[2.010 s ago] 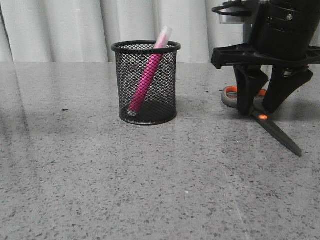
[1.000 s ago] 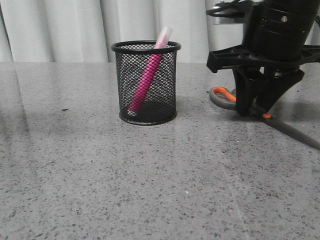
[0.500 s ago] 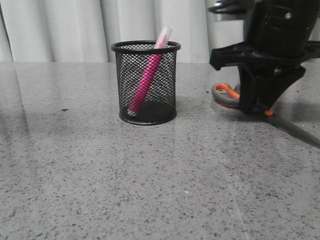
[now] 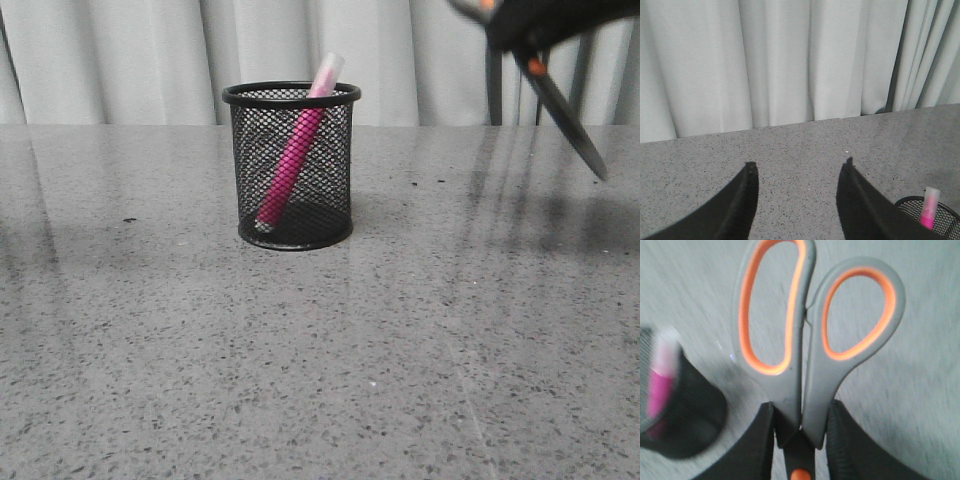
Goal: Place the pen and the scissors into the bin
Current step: 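Lift the scissors and carry them above the mesh cup, then lower the scissors blades-first into the cup and open the right gripper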
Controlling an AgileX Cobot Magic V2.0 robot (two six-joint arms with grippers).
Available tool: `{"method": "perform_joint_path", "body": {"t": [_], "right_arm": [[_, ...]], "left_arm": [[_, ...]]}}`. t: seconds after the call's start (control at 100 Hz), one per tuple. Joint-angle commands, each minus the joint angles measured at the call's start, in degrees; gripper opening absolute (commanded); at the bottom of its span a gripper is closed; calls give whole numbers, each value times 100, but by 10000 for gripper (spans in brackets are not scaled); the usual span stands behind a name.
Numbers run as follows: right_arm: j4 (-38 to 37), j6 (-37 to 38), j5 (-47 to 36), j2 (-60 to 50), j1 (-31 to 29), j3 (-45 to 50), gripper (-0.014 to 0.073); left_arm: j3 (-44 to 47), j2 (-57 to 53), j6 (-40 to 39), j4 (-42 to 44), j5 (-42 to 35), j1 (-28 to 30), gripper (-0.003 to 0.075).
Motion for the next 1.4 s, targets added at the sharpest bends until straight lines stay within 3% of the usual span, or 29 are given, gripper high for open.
{"method": "perform_joint_path", "body": {"t": [0.0, 0.24, 0.51, 0.87, 1.06, 1.39], "right_arm": [[38, -14, -1387, -374, 149, 30, -66], [38, -14, -3298, -118, 876, 52, -66], [38, -14, -5250, 658, 1151, 52, -66], [38, -14, -5782, 1339, 1280, 77, -66], [38, -14, -6673, 1355, 1280, 663, -66], [38, -4, -7085, 1563, 1280, 1099, -66]], "left_arm": [[-146, -85, 7, -37, -389, 10, 334], [-146, -85, 7, -37, -389, 10, 334], [-146, -85, 7, -37, -389, 10, 334], [-146, -85, 7, -37, -370, 10, 334], [-146, -85, 7, -37, -366, 10, 334], [-146, -85, 7, -37, -366, 10, 334]]}}
